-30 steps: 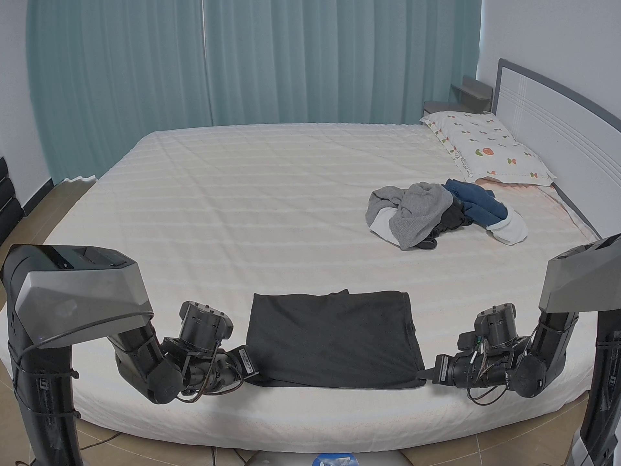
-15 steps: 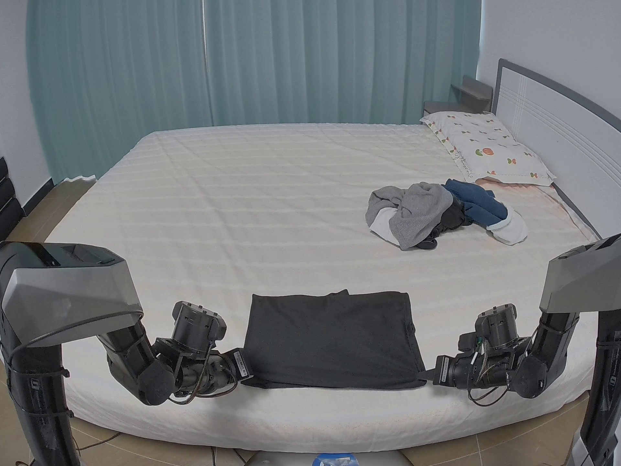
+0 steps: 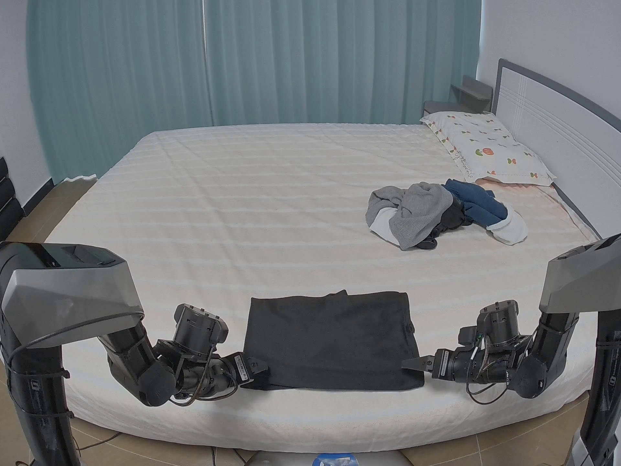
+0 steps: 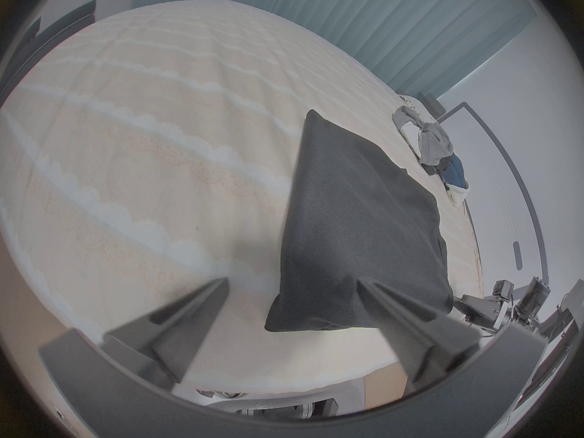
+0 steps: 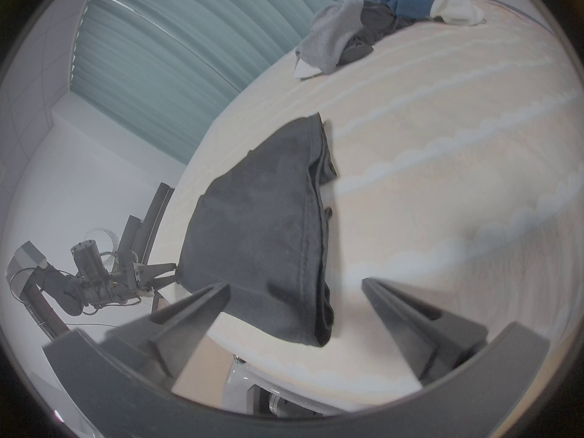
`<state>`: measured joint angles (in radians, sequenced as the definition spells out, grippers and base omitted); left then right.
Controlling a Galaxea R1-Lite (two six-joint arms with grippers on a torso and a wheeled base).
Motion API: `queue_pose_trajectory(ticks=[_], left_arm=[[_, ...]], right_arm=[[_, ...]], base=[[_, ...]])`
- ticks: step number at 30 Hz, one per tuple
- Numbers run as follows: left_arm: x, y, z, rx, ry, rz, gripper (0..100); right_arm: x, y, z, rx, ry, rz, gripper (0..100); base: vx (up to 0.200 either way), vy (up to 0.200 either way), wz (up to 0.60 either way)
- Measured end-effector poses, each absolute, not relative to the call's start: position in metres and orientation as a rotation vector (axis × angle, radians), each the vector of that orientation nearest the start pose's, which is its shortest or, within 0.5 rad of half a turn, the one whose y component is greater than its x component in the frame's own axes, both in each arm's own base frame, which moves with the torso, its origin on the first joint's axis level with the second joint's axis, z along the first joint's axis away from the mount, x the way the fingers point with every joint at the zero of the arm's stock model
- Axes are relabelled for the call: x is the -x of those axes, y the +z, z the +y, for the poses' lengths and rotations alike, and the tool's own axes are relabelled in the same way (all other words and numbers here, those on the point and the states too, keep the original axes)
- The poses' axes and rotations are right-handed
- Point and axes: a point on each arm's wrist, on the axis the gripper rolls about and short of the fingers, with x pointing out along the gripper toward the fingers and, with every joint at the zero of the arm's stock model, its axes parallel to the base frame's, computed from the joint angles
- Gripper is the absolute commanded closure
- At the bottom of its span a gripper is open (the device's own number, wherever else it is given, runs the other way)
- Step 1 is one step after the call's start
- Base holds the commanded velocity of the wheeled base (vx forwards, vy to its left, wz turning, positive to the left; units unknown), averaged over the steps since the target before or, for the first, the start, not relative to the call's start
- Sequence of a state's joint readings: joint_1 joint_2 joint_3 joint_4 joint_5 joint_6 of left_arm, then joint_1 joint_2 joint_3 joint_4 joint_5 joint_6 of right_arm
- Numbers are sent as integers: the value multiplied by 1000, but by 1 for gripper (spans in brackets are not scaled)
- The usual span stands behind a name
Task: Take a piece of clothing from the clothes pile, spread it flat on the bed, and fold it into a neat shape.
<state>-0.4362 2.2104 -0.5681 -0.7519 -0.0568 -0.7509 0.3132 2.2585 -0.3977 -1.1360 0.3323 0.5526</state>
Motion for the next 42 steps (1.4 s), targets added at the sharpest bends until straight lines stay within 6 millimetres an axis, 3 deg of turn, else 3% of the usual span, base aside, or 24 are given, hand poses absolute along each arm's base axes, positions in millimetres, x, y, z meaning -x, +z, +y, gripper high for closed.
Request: queue_pose_trajectory(ticks=[5,14,24,34,42], left_arm=[[-277,-19,-131,519,-106,1000,0],[-281,-18,-127,539,-101,995,0],[-293,-13,-122,634,-71,964,0],[-352,11,-130,826,-43,736,0],[-398,1,-145,804,-15,601,0]], right_arm=[[-282,-14,92,-525,390,827,0],[-332,0,90,-586,371,682,0],[-392,-10,105,-649,332,632,0],[-409,-30,114,-746,299,655,0],[-413,-37,115,-795,262,656,0]], base=[[0,0,0],[0,0,0],[0,0,0],[0,0,0],[0,0,0]])
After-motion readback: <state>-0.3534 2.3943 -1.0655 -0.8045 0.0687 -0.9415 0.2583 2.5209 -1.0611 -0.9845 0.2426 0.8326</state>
